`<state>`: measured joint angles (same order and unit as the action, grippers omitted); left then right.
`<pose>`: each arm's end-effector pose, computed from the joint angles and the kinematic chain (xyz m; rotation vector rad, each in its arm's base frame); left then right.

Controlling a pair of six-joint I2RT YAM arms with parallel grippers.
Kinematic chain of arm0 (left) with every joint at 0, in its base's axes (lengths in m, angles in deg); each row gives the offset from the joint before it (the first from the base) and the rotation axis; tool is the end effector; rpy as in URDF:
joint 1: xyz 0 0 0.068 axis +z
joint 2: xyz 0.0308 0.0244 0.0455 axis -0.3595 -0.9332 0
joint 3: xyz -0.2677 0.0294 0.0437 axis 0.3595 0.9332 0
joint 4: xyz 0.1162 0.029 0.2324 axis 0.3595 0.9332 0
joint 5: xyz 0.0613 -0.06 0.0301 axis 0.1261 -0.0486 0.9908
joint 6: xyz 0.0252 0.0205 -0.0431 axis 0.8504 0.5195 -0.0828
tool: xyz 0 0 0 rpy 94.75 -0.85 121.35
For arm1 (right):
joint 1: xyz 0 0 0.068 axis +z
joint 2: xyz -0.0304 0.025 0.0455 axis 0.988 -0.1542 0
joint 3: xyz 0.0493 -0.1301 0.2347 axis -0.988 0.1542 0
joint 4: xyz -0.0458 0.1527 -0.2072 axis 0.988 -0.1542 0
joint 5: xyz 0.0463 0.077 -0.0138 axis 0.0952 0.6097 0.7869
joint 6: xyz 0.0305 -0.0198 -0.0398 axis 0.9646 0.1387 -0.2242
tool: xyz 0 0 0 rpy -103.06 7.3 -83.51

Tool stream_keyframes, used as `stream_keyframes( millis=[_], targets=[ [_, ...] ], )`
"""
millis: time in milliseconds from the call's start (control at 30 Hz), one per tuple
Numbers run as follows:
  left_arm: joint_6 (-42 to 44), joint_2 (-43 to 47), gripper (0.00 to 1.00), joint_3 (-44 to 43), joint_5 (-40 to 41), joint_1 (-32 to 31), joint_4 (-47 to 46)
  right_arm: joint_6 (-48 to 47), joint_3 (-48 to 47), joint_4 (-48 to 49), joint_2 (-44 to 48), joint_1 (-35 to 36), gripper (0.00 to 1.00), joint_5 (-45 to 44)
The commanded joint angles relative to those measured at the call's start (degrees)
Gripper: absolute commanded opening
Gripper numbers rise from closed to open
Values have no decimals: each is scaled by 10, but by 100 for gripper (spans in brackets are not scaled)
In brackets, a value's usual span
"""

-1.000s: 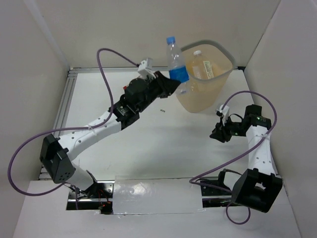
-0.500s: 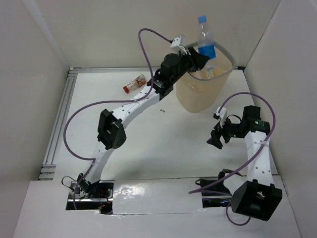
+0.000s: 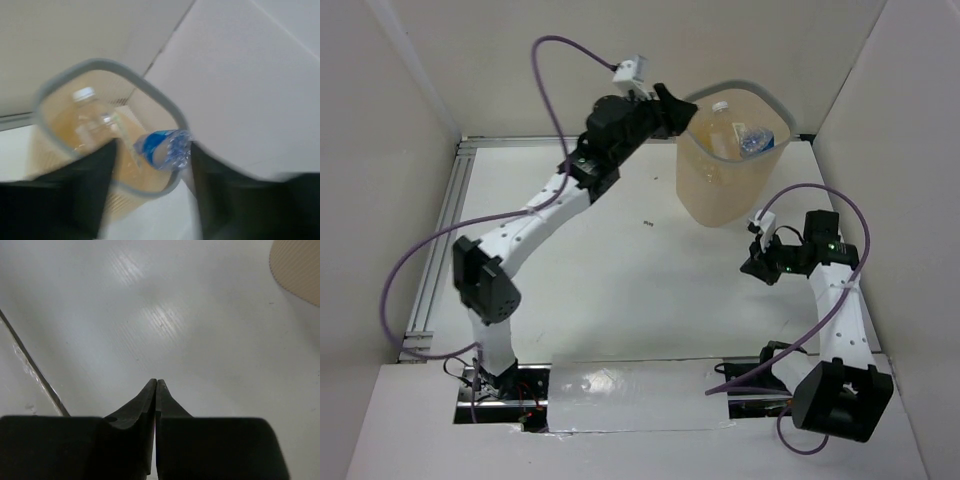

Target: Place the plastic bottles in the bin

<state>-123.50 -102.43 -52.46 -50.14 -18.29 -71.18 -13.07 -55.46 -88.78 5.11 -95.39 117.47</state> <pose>0.3613 -0.2948 0.4582 -0.0261 1.4265 -1.1191 0.1703 -0.0157 0.2706 -1.0679 2.0075 0.5364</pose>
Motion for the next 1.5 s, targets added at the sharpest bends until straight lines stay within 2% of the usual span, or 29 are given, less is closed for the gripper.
stream_keyframes(
  millis=[0, 33, 67, 100, 133, 167, 200, 233, 267, 300, 367, 567, 867, 1233, 1467],
  targets=[
    [67, 122, 56, 104, 12, 55, 22, 95, 0, 98, -9, 13, 6, 6],
    [75, 140, 44, 139, 12, 73, 45, 121, 5, 118, -9, 24, 9, 6],
    [89, 170, 28, 201, 6, 112, 57, 173, 10, 161, -14, 48, 24, -10],
    [94, 178, 28, 225, 5, 131, 70, 202, 10, 184, -14, 66, 24, -28],
    [101, 178, 25, 244, 5, 150, 87, 225, 15, 203, -21, 87, 33, -48],
    [113, 184, 26, 258, 5, 184, 115, 241, 16, 226, -31, 109, 39, -87],
    [143, 174, 31, 274, 5, 197, 127, 263, 16, 234, -36, 144, 46, -101],
    [159, 166, 41, 275, 5, 210, 138, 263, 16, 234, -42, 144, 54, -101],
    [177, 156, 65, 275, 5, 227, 146, 268, 16, 234, -59, 144, 57, -101],
    [215, 146, 73, 275, 5, 234, 162, 273, 10, 234, -67, 144, 58, -101],
    [253, 120, 82, 275, -10, 247, 162, 273, 3, 228, -87, 150, 62, -107],
    [339, 35, 86, 235, -21, 254, 167, 266, -3, 205, -94, 139, 66, -115],
    [428, -65, 86, 209, 61, 223, 108, 232, -8, 165, -84, 119, 67, -127],
    [425, -163, 86, 172, 157, 218, 35, 222, -24, 144, -118, 103, 67, -127],
    [420, -189, 86, 147, 176, 223, -8, 215, -29, 126, -135, 79, 67, -127]
  ],
)
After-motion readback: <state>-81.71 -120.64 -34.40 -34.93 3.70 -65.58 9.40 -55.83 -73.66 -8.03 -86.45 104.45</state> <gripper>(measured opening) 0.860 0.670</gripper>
